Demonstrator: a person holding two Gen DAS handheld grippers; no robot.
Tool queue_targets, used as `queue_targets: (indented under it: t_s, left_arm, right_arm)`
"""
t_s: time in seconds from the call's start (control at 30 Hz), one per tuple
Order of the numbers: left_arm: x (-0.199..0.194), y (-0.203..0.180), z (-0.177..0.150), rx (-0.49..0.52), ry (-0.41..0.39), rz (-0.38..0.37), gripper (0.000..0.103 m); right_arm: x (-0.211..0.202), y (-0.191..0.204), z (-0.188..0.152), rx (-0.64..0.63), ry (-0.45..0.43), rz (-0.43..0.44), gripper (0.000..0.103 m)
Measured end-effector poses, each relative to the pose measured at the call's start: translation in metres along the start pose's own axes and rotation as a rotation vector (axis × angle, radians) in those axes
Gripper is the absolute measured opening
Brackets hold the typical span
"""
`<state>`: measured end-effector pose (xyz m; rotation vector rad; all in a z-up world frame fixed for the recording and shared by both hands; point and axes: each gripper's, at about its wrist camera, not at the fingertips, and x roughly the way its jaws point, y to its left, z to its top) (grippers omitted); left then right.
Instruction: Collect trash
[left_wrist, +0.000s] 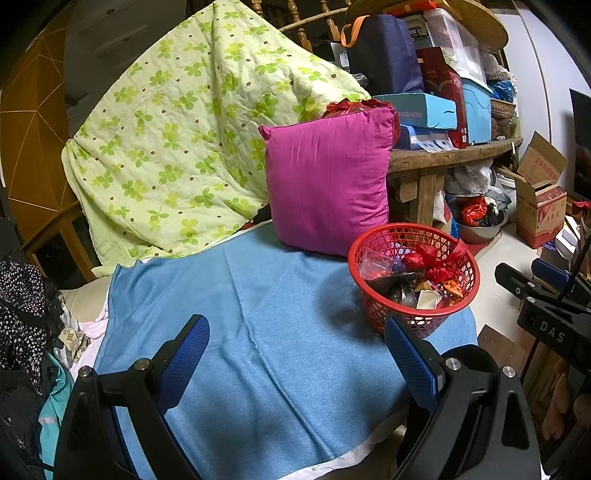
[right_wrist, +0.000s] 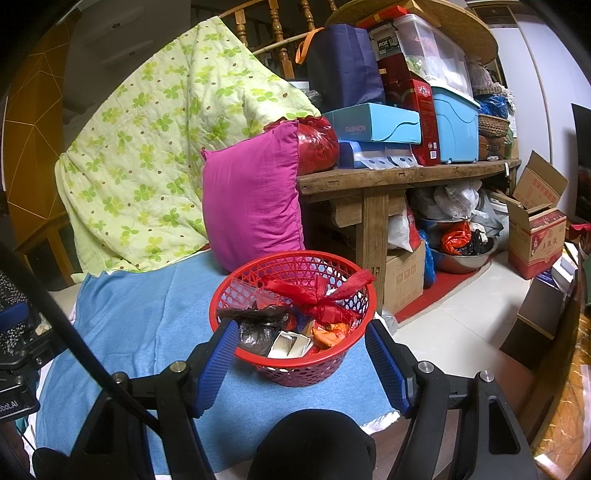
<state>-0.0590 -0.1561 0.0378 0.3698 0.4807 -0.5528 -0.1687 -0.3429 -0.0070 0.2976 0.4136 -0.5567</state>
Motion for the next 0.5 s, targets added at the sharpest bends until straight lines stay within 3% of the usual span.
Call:
queue_targets:
  t_s: [0.5]
  left_arm:
    - [0.0098,0.0036,0.0030,0.016,-0.014,-0.026,0.096]
  right_arm:
    - [0.0042,0.0021,0.0030,-0.002,-0.002,-0.022,0.074]
